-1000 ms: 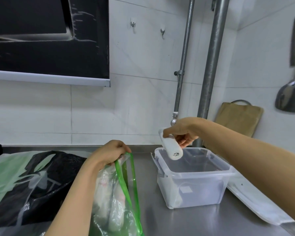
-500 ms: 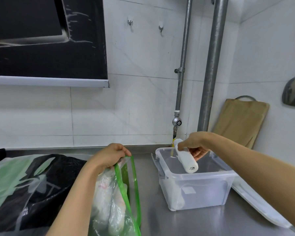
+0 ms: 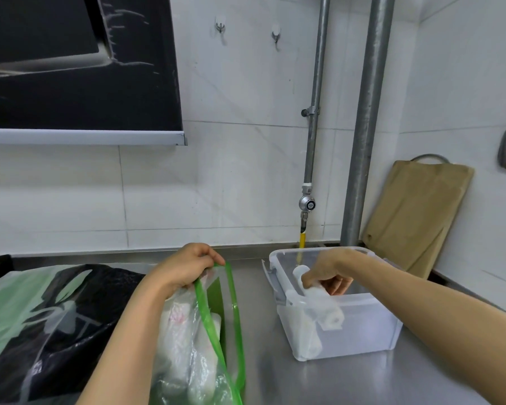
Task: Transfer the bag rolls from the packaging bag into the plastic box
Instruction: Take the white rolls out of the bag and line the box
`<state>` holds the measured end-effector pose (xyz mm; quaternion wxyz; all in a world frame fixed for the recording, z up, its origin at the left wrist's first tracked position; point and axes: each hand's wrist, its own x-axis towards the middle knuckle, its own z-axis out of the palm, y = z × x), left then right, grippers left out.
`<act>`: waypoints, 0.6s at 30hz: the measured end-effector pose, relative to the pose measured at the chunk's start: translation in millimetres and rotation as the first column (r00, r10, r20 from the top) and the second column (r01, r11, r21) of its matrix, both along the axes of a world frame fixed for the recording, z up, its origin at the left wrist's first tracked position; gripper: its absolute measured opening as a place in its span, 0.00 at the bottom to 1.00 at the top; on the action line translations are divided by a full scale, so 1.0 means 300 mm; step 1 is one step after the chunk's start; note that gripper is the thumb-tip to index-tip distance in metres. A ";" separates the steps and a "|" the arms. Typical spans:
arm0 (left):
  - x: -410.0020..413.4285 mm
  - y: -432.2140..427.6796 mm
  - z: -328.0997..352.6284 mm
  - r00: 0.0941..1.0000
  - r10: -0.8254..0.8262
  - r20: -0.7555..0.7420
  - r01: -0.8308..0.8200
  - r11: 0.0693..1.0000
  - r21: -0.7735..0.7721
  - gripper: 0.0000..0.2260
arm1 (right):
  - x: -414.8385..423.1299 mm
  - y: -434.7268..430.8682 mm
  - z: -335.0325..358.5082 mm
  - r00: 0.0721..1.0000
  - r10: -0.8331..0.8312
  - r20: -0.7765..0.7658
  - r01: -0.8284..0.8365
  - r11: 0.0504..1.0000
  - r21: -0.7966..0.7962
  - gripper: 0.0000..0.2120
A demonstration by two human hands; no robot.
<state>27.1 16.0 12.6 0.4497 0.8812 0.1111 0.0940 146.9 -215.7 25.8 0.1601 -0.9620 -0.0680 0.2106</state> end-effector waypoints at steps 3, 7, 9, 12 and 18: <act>0.000 0.000 0.001 1.000 0.001 -0.001 -0.001 1.000 -0.006 0.13 | 0.006 0.008 -0.020 1.000 0.004 -0.011 -0.004 0.999 -0.037 0.22; -0.002 0.001 0.003 1.000 0.006 0.003 -0.006 1.000 -0.006 0.13 | 0.012 0.017 -0.043 0.999 0.035 0.005 -0.034 0.993 -0.115 0.24; -0.002 0.002 0.003 1.000 0.008 0.004 -0.008 1.000 -0.008 0.13 | 0.010 0.018 -0.052 0.998 0.061 0.025 -0.056 0.987 -0.153 0.24; -0.002 0.001 0.003 1.000 0.007 0.005 -0.007 1.000 -0.005 0.13 | 0.001 0.015 -0.059 0.995 0.089 0.037 -0.080 0.976 -0.202 0.24; -0.001 0.000 0.002 1.000 0.007 0.000 -0.007 1.000 0.007 0.13 | 0.007 0.017 -0.072 0.989 0.149 0.016 -0.138 0.950 -0.279 0.22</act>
